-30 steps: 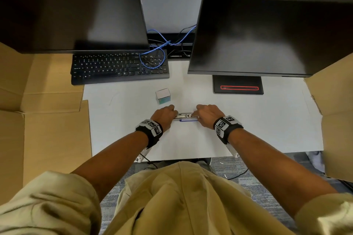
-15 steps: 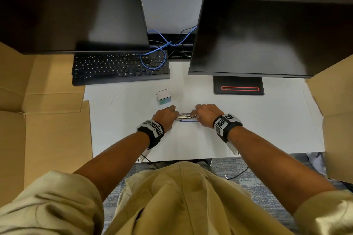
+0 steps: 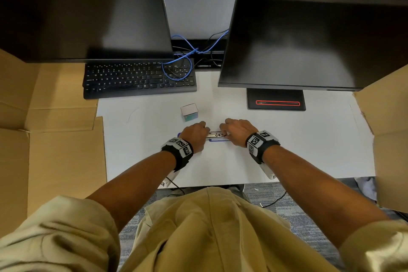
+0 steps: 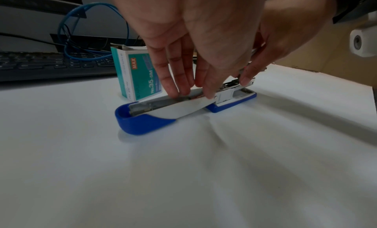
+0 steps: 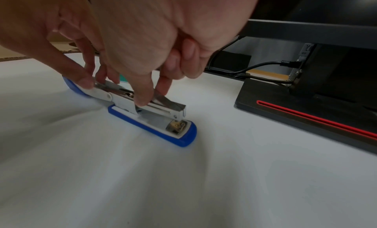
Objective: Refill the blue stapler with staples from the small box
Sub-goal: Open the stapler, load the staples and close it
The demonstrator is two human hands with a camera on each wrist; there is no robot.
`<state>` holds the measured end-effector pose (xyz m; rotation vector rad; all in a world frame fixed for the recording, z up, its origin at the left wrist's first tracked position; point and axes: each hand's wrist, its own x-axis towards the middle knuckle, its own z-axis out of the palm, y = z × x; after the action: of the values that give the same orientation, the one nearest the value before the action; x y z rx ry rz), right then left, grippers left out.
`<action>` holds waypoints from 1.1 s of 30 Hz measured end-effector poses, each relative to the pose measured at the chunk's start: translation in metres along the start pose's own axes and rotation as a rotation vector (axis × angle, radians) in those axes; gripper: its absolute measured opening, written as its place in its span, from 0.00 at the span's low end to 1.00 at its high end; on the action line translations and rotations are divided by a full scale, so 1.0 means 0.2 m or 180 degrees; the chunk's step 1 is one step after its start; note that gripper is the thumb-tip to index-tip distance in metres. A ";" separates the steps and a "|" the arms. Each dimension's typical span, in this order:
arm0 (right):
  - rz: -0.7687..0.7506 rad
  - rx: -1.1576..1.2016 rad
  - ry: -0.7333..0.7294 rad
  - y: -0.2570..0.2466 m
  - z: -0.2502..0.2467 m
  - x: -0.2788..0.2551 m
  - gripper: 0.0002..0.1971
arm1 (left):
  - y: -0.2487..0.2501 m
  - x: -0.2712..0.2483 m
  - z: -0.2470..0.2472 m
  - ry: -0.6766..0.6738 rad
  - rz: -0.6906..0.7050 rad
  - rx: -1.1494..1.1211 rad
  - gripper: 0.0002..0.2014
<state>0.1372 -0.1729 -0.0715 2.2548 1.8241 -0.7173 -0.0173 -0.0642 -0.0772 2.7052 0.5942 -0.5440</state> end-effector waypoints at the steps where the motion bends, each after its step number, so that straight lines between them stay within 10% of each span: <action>1: -0.0018 0.0015 0.0009 0.00 -0.01 0.00 0.04 | 0.01 0.01 0.00 0.0057 -0.0005 -0.0103 0.13; 16: -0.0013 0.0662 0.0219 -0.11 -0.06 -0.01 0.12 | 0.15 0.05 -0.04 -0.0044 -0.0585 -0.2455 0.22; 33: -0.0049 0.0632 0.0045 -0.07 -0.03 -0.01 0.19 | 0.16 0.04 -0.05 -0.0471 -0.0132 -0.1481 0.13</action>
<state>0.1244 -0.1697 -0.0628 2.3731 1.8531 -0.9254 0.0059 -0.0847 -0.0640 2.2006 0.6458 -0.5337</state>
